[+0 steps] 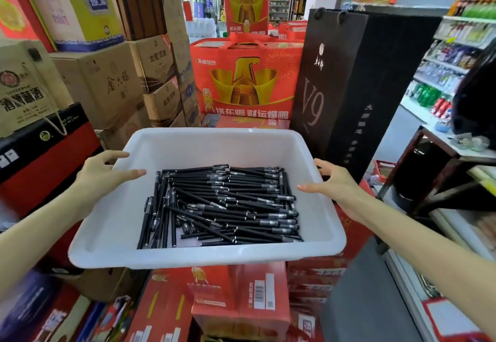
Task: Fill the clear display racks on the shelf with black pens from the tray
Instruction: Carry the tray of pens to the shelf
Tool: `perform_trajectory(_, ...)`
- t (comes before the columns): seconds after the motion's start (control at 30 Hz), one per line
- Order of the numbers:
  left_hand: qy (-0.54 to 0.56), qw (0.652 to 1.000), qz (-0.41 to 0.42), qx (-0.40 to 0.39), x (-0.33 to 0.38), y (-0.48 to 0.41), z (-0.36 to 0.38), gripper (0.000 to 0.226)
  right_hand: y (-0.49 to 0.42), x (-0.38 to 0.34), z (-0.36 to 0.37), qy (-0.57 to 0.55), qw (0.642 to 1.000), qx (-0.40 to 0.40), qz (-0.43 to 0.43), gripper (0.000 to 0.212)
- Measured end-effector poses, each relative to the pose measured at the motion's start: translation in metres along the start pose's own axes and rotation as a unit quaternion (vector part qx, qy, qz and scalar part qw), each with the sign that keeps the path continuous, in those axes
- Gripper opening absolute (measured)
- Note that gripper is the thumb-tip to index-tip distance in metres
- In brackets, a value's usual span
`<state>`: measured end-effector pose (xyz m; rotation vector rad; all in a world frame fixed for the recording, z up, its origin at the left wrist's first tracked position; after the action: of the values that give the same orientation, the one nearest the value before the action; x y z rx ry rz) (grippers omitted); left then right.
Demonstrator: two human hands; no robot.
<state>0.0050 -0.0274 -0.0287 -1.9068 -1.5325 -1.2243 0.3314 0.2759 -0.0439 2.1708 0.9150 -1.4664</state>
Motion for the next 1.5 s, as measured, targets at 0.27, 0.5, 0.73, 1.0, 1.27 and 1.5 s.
perform_trajectory(0.27, 0.045, 0.998, 0.049, -0.023, -0.013, 0.042, -0.004, 0.047, 0.104, -0.003, 0.007, -0.022, 0.997, 0.062, 0.037, 0.047)
perform_trajectory(0.5, 0.005, 0.99, 0.097, -0.1, -0.019, 0.081, 0.001, 0.047, 0.213, 0.011, 0.009, -0.038, 0.984, 0.152, 0.089, 0.044)
perform_trajectory(0.73, -0.017, 0.973, 0.136, -0.184, -0.005, 0.142, 0.049, 0.043, 0.32, 0.034, -0.024, -0.027, 0.963, 0.235, 0.125, 0.041)
perform_trajectory(1.0, -0.082, 0.934, 0.208, -0.279, 0.017, 0.246, 0.141, 0.056, 0.442, 0.077, -0.088, 0.003, 0.917, 0.345, 0.199, 0.078)
perform_trajectory(1.27, -0.21, 0.865, 0.238, -0.388, 0.011, 0.368, 0.268, 0.091, 0.589, 0.125, -0.145, -0.025, 0.863, 0.432, 0.262, 0.08)
perform_trajectory(1.5, -0.274, 0.793, 0.29, -0.461, -0.012, 0.458, 0.364, 0.099, 0.719, 0.151, -0.17, -0.032, 0.812, 0.487, 0.321, 0.07)
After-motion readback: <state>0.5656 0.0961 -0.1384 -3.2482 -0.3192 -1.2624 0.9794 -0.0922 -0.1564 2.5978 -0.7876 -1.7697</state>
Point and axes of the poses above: each hand's wrist, its own y-axis away from the middle knuckle, its own z-axis out of the palm, x = y × z, the point moved 3 cm from there along -y, towards the middle knuckle, and after that the axes turned 10 degrees about -z, right-handed, at the moved point
